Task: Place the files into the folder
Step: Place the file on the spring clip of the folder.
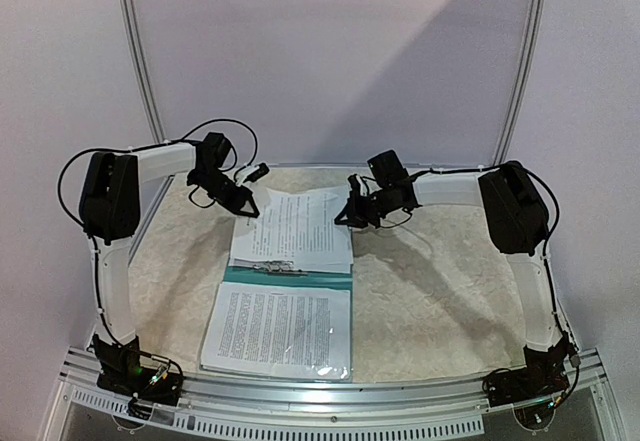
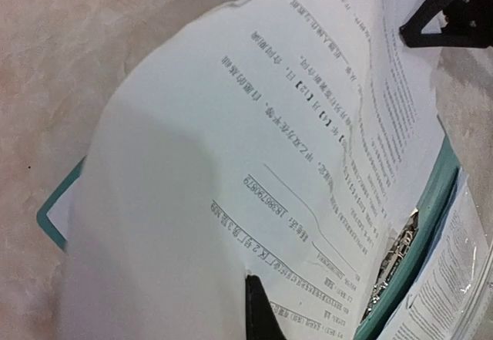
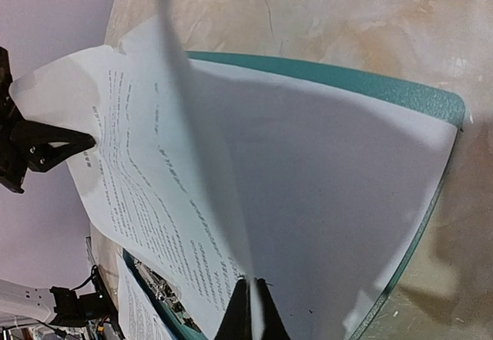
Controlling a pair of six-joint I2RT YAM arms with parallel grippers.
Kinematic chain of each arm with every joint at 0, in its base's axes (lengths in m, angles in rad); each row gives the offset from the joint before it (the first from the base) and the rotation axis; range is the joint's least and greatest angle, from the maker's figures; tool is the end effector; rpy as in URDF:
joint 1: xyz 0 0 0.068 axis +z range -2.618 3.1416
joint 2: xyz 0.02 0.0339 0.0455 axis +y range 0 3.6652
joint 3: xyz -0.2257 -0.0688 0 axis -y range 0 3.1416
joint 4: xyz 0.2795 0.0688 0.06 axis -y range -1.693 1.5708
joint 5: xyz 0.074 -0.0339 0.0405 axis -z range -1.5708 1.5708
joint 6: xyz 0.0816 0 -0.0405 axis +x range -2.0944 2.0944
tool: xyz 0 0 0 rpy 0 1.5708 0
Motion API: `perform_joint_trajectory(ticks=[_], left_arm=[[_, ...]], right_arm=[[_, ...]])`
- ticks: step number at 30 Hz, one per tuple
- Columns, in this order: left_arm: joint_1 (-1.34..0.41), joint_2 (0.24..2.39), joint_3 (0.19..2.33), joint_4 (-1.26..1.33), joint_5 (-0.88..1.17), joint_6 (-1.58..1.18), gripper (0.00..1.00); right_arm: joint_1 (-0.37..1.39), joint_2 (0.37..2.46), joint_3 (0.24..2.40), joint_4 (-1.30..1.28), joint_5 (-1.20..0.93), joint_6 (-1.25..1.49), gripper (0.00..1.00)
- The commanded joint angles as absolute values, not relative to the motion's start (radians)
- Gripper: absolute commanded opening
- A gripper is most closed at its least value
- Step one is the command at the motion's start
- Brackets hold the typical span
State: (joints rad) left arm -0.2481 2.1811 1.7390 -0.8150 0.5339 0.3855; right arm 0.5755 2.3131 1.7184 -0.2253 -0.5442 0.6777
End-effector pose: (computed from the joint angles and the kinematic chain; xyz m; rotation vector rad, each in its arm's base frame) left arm 0.4475 -0.1562 0.0959 0.9555 2.5383 -0.7099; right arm 0.4265 0.3271 0.0678 -0.1521 2.6010 1.1838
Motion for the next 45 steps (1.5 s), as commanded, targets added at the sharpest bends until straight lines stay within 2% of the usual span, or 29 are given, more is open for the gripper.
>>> perform_joint_trajectory(ticks=[1,2,6,12,16,18,22,27,38,44,45], left_arm=[[-0.240,2.205,1.734,-0.839,0.512,0.408,0.00],[-0.241,2.207,1.736,-0.840,0.511,0.408,0.00],[-0.241,2.210,1.745,-0.861,0.511,0.413,0.14],[-0.240,2.211,1.756,-0.906,0.498,0.397,0.20],[-0.234,2.206,1.763,-0.941,0.439,0.352,0.33],[-0.231,2.198,1.752,-0.943,0.418,0.344,0.35],[-0.228,2.191,1.731,-0.944,0.417,0.335,0.28],[-0.228,2.191,1.724,-0.953,0.426,0.330,0.07],[-0.229,2.197,1.729,-0.959,0.420,0.338,0.07],[-0.230,2.200,1.727,-0.971,0.427,0.344,0.09],[-0.229,2.199,1.727,-0.971,0.420,0.344,0.10]], right_arm=[[0.573,2.313,1.693,-0.207,-0.572,0.707,0.00],[0.575,2.312,1.692,-0.201,-0.578,0.712,0.00],[0.579,2.312,1.692,-0.206,-0.586,0.720,0.00],[0.578,2.310,1.693,-0.230,-0.584,0.702,0.00],[0.578,2.306,1.694,-0.247,-0.592,0.689,0.00],[0.579,2.302,1.692,-0.252,-0.593,0.682,0.00],[0.578,2.309,1.692,-0.243,-0.616,0.687,0.00],[0.582,2.310,1.689,-0.245,-0.628,0.690,0.00],[0.591,2.301,1.671,-0.254,-0.630,0.698,0.00],[0.591,2.290,1.674,-0.261,-0.603,0.693,0.00],[0.590,2.291,1.677,-0.264,-0.603,0.692,0.02]])
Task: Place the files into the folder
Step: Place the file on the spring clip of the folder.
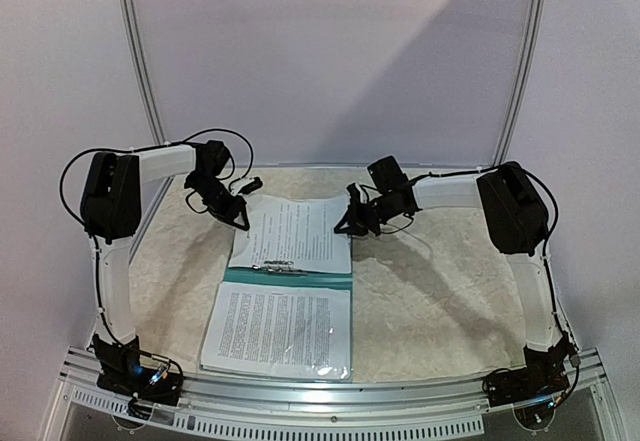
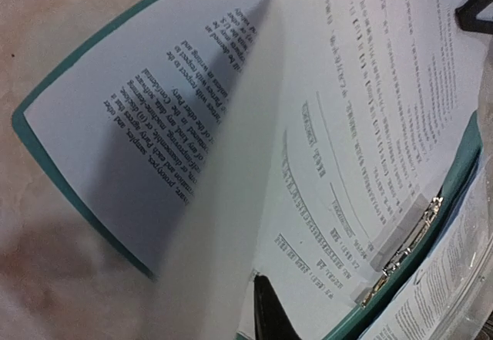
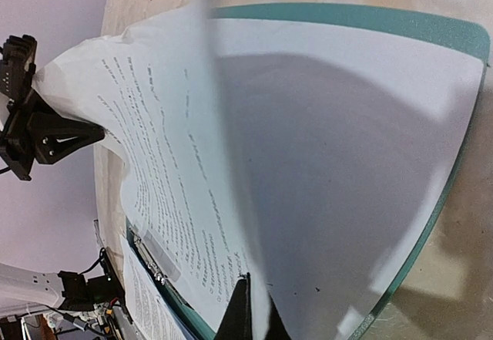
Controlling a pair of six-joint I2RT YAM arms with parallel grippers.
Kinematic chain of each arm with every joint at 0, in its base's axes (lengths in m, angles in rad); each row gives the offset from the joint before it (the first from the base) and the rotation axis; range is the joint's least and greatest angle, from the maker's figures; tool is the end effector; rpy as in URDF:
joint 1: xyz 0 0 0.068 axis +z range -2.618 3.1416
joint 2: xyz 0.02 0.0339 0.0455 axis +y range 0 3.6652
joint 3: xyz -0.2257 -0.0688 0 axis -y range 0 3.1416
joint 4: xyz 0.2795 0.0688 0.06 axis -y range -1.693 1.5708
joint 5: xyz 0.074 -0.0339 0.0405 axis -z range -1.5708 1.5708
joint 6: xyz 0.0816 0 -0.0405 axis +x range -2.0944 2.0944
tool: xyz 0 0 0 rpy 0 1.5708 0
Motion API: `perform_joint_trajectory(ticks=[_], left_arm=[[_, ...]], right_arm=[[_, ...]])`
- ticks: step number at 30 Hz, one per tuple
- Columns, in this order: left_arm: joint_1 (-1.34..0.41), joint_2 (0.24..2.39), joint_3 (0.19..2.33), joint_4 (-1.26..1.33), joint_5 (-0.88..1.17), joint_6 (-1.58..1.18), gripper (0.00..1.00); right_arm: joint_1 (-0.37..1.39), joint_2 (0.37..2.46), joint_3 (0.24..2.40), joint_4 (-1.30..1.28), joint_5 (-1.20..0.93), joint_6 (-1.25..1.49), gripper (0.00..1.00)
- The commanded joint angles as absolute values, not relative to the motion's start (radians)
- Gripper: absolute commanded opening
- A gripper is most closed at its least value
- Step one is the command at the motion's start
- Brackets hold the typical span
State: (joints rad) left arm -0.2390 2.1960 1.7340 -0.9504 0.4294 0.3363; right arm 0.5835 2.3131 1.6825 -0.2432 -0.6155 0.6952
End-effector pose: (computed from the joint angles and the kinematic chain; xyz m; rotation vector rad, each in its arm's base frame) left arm 0.4315 -0.1401 0.0793 0.8709 2.7668 -0.6205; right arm 0.4113 0.3280 0.0557 -0.1583 2.6744 1.2558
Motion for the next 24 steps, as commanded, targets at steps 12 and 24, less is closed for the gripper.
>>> perform_joint_trajectory(ticks=[12,24], left_arm=[[-0.229,2.158,1.735,-0.998,0.365,0.353,0.55],[-0.227,2.107,1.726,-1.034,0.318,0.375,0.66]], right_arm=[[0.590,2.269,1.690,-0.334,-0.530,0.682,0.61],[0.590,2.240,1.750,-0.469,-0.429,0.640,0.90]])
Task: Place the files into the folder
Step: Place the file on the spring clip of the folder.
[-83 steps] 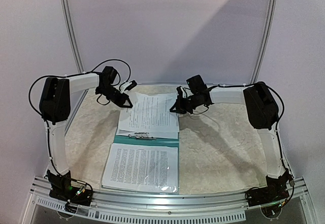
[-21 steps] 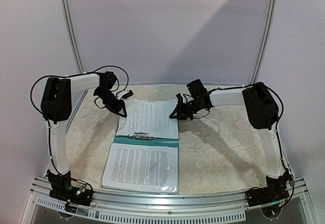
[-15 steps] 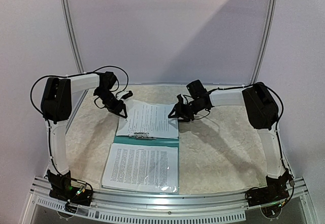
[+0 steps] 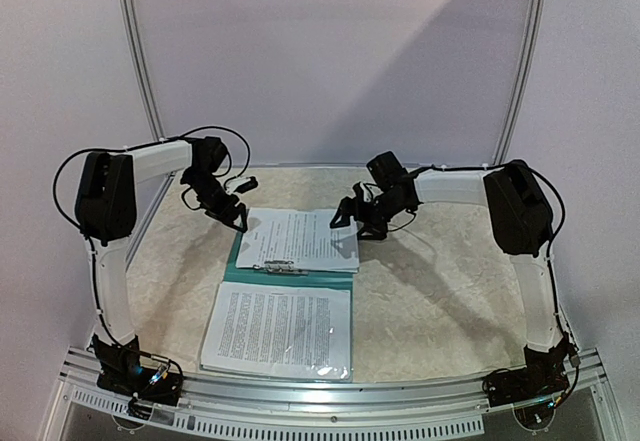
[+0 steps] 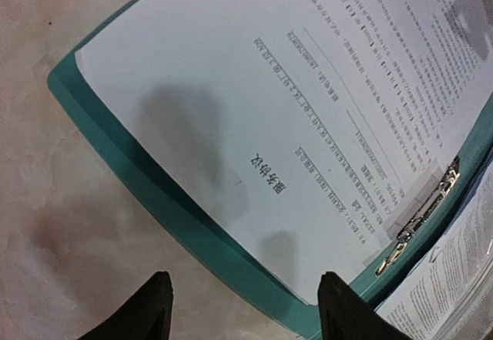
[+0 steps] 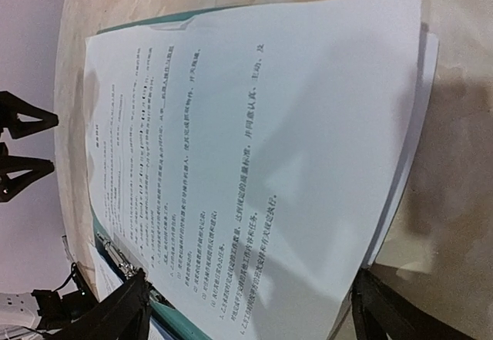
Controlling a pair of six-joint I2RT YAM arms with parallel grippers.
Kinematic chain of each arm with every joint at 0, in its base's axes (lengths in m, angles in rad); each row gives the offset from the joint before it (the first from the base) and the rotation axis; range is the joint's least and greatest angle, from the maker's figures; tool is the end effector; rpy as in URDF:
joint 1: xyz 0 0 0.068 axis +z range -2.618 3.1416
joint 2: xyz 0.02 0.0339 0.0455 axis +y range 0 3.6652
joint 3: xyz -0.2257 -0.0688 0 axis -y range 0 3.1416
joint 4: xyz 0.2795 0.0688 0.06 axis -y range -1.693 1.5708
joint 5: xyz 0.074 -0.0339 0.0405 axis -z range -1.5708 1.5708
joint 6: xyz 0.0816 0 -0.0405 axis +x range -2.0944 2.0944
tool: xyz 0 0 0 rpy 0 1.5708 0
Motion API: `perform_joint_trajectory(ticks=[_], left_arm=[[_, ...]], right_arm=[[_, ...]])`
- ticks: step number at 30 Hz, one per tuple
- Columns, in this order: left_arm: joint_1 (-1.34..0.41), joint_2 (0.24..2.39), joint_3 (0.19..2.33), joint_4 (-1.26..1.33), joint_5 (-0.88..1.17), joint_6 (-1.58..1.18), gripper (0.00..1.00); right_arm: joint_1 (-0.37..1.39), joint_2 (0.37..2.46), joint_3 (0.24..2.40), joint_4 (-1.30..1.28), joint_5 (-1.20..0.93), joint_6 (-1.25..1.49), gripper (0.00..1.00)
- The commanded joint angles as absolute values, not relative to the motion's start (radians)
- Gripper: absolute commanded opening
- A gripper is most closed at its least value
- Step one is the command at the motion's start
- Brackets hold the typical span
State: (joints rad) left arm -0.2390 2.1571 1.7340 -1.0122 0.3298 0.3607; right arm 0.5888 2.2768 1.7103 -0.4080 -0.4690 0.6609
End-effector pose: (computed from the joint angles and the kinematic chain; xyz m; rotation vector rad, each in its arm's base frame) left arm 0.4259 -0.1310 0.0916 0.9031 2.8081 -0.4778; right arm 0.4094 0.3177 0.0644 -0.1025 2.7509 1.0255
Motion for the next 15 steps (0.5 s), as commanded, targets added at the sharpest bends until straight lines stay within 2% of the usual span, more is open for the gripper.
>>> perform_joint_trajectory(ticks=[1,6,10,12,15], left_arm=[[-0.227,2.106,1.726,-1.035,0.315,0.373,0.65],[-0.227,2.102,1.716,-1.034,0.311,0.353,0.65],[-0.223,2.099,1.688,-1.020,0.308,0.317,0.63],[-0.220,2.101,1.673,-1.008,0.303,0.291,0.60],[-0.209,2.098,1.653,-0.990,0.292,0.259,0.51]], right_arm=[[0.590,2.246,1.755,-0.476,-0.428,0.639,0.90],[0.591,2.243,1.758,-0.533,-0.361,0.638,0.89],[0.591,2.207,1.761,-0.613,-0.203,0.610,0.84],[0.591,2.195,1.755,-0.645,-0.123,0.597,0.74],[0.595,2.203,1.738,-0.638,-0.118,0.597,0.48]])
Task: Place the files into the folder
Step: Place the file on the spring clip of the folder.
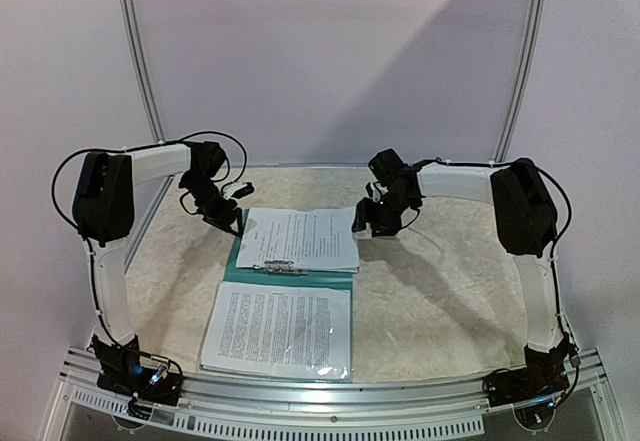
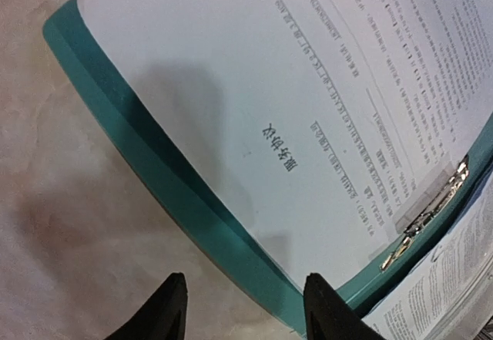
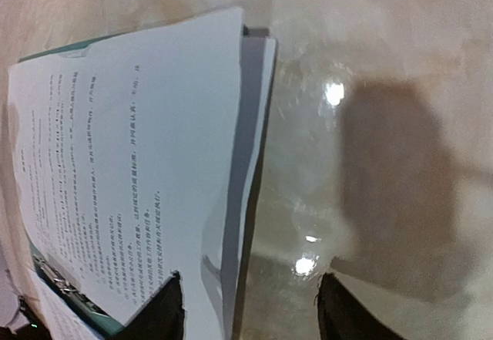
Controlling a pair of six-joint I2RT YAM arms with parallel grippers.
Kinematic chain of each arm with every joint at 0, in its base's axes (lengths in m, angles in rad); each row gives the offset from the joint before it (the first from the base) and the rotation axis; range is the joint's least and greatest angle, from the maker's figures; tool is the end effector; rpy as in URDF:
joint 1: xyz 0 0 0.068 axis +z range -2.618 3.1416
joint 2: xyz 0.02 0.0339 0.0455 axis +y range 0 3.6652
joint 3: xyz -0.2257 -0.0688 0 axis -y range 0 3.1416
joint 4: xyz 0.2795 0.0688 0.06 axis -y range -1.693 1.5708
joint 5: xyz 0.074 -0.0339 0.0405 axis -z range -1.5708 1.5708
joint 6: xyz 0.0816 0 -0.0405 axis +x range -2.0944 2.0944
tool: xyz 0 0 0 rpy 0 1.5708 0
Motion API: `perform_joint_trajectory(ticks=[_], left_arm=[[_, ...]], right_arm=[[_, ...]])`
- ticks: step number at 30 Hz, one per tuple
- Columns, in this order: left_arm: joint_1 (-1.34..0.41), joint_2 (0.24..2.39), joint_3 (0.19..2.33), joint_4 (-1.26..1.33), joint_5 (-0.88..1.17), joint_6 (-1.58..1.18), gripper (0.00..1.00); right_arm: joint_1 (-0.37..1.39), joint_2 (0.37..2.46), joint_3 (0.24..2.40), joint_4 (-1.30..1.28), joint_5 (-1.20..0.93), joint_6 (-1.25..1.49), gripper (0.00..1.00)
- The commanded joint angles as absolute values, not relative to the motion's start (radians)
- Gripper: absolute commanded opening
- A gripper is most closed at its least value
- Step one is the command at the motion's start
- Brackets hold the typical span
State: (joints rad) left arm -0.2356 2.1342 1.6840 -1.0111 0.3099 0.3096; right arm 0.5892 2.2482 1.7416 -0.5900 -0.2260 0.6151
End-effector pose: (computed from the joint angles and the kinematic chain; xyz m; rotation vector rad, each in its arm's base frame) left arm 0.4171 -0.1257 0.0859 0.8288 2.8695 -0.4602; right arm 0.4097 0.2959 0.0696 -0.0406 2.8066 0.6464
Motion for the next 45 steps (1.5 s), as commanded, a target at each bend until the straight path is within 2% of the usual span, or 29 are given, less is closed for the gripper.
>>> perform_joint_trajectory(ticks=[1,4,7,11,21,45], left_arm=[[-0.204,2.096,1.648,-0.984,0.293,0.250,0.50],[-0.193,2.089,1.634,-0.973,0.294,0.236,0.49],[-0.187,2.089,1.624,-0.967,0.282,0.222,0.44],[-0.173,2.109,1.620,-0.961,0.232,0.199,0.35],[-0.183,2.223,1.644,-0.975,0.218,0.184,0.28],[-0.202,2.247,1.660,-0.973,0.228,0.198,0.26]], right_arm=[[0.597,2.208,1.734,-0.633,-0.114,0.600,0.41],[0.606,2.231,1.742,-0.647,-0.068,0.604,0.22],[0.621,2.257,1.770,-0.691,0.044,0.602,0.10],[0.651,2.306,1.825,-0.759,0.141,0.580,0.00],[0.696,2.376,1.849,-0.757,0.107,0.587,0.00],[0.748,2.411,1.925,-0.731,0.058,0.604,0.00]])
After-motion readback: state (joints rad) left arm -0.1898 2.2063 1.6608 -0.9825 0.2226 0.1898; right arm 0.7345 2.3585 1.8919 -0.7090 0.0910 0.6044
